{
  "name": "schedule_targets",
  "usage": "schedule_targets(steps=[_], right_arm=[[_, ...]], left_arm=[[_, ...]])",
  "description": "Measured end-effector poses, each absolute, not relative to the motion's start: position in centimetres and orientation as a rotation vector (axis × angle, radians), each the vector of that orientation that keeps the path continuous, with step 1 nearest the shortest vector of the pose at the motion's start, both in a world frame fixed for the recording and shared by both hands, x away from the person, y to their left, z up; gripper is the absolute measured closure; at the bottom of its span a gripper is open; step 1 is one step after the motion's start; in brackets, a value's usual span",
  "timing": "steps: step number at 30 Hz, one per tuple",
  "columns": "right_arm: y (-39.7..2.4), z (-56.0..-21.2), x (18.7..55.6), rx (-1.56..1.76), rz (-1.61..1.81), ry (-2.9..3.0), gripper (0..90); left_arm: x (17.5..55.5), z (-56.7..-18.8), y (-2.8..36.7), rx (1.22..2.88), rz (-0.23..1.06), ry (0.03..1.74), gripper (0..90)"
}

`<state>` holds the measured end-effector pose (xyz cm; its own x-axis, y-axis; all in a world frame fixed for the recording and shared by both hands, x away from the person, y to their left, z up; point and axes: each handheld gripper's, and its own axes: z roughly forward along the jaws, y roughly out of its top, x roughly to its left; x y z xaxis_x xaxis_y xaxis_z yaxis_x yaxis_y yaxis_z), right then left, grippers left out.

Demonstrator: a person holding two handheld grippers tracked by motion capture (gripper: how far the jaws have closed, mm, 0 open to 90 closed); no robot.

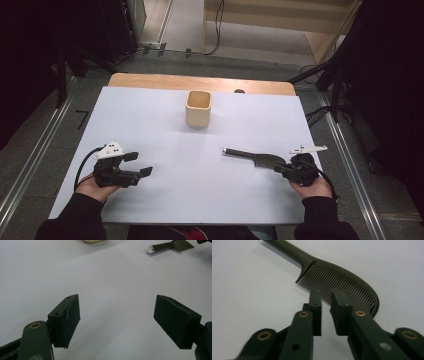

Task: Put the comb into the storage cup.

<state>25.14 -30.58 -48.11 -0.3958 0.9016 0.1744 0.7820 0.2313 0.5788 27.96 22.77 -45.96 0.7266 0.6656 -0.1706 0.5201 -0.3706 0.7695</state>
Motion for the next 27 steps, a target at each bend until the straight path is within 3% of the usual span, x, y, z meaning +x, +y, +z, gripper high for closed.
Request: schedule_targets(steps=[1,27], right_arm=[[-30.6,-48.2,25.2,1.61,0.89,2.312,87.6],[-30.5,-50.3,27.0,1.691,0.796,2.319,87.7]], left_arm=[[28.0,-46.0,22.8,2.054,0.21,0.898,21.7],[28.0,-45.9,22.7,2.053,0.203,0.9,21.8]])
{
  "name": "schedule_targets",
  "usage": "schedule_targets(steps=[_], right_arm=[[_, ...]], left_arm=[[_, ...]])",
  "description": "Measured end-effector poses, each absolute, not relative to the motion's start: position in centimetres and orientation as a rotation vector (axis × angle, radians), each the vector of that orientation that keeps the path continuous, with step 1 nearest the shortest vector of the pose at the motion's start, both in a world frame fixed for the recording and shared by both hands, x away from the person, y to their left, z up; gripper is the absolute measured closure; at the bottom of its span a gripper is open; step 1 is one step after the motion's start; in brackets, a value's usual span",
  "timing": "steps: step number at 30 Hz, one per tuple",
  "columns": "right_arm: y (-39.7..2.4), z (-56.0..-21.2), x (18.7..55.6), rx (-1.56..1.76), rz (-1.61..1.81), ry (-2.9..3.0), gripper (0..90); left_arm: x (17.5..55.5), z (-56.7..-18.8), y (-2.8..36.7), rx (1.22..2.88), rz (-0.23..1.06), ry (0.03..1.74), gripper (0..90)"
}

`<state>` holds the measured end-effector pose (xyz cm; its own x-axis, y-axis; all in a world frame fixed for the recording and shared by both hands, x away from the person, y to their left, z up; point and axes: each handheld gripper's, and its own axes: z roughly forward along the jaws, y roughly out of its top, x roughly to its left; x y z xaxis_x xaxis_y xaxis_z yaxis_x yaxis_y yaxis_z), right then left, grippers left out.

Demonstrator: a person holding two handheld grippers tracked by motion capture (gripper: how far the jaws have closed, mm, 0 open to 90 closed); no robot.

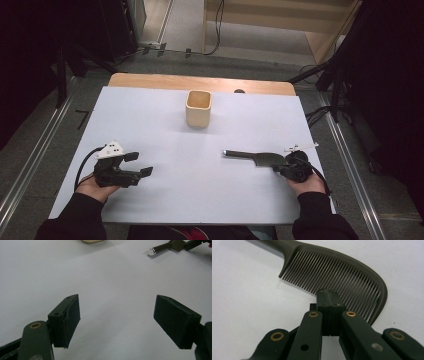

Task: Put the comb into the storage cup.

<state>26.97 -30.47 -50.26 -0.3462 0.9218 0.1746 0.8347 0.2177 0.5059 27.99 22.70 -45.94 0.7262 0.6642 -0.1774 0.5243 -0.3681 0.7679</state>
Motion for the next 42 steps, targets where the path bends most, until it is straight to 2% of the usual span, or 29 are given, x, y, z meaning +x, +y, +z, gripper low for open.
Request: schedule_targets(steps=[42], right_arm=[[-31.2,-50.7,31.6,1.77,0.859,2.182,87.6]], left_arm=[[28.0,-45.9,22.8,2.045,0.2,0.896,21.8]])
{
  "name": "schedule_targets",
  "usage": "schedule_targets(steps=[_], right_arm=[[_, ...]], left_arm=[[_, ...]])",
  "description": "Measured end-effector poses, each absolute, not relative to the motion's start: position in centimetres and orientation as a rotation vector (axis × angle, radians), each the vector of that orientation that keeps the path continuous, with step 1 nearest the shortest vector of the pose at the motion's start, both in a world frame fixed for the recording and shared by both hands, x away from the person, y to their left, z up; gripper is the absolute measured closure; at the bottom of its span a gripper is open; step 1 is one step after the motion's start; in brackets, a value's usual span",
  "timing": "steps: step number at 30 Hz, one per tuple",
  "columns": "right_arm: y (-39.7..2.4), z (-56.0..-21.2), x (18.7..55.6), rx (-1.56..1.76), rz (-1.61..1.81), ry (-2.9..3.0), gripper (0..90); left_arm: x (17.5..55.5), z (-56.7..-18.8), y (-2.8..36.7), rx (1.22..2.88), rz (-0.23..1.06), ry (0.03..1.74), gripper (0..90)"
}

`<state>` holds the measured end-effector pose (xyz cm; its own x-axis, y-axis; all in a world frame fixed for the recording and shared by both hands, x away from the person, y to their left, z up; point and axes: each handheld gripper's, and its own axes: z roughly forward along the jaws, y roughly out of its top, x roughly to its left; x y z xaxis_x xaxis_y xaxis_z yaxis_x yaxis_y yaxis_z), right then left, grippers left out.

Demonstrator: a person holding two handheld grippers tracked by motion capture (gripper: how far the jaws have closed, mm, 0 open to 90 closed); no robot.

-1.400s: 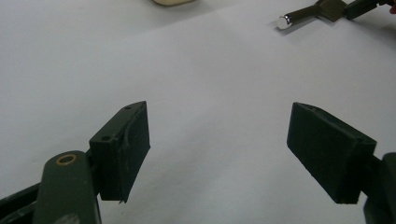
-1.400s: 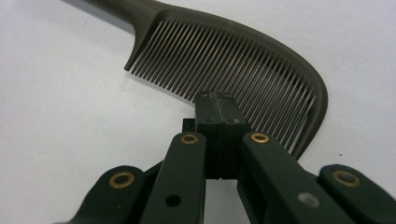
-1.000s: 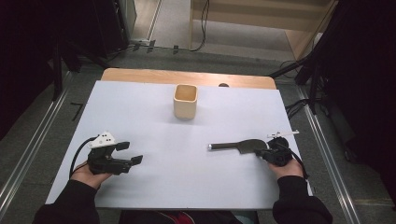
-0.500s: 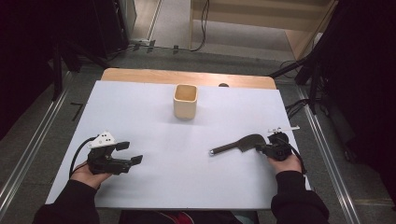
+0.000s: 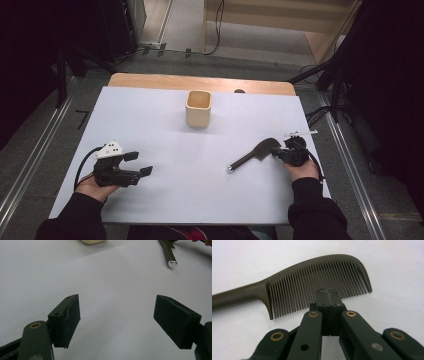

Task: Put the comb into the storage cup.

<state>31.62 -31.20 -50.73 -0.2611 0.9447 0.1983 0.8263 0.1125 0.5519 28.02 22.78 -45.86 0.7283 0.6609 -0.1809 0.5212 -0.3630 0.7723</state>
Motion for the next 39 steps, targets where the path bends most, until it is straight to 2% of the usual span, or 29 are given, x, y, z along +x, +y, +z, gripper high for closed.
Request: schedule_targets(steps=[39], right_arm=[[-26.7,-51.0,36.6,1.675,0.914,2.208,87.6]], left_arm=[[27.9,-45.9,23.0,2.042,0.201,0.902,21.8]])
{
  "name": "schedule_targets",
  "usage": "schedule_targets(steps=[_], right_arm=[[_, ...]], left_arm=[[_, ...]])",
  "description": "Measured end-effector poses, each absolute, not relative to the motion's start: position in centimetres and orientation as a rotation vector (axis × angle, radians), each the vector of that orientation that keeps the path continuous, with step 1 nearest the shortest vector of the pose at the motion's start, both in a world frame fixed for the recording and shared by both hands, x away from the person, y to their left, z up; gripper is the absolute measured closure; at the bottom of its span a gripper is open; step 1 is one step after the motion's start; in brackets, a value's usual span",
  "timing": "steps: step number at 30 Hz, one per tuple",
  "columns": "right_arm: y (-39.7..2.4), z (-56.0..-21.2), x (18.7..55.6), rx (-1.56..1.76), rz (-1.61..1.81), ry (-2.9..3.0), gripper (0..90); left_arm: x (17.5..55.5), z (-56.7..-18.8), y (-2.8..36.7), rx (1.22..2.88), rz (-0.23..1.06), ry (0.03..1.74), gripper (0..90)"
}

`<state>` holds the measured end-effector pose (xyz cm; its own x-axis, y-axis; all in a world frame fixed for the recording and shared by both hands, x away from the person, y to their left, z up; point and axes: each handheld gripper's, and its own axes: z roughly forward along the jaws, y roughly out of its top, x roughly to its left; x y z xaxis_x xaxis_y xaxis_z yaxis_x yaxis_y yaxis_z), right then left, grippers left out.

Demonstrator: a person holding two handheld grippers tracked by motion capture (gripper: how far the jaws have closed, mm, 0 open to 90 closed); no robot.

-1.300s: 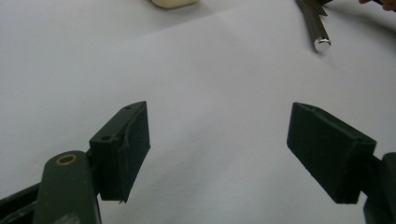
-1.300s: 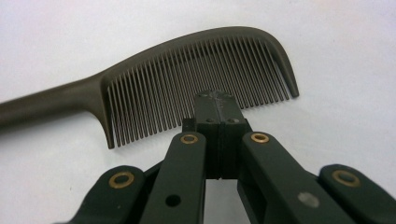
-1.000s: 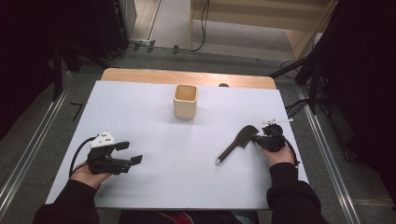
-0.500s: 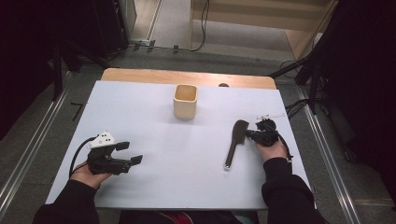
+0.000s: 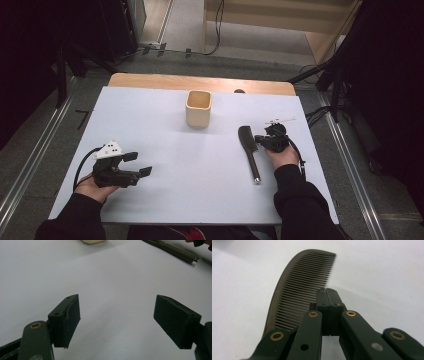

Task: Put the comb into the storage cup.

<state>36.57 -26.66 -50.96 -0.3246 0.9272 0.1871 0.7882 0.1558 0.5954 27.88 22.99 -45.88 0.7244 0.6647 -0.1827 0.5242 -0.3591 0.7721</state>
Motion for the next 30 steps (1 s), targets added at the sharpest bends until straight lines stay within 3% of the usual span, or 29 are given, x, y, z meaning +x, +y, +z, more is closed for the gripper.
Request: schedule_targets(steps=[30], right_arm=[[-23.9,-49.7,37.2,1.539,0.965,2.244,83.9]], left_arm=[[27.5,-45.8,23.5,2.032,0.207,0.916,21.8]])
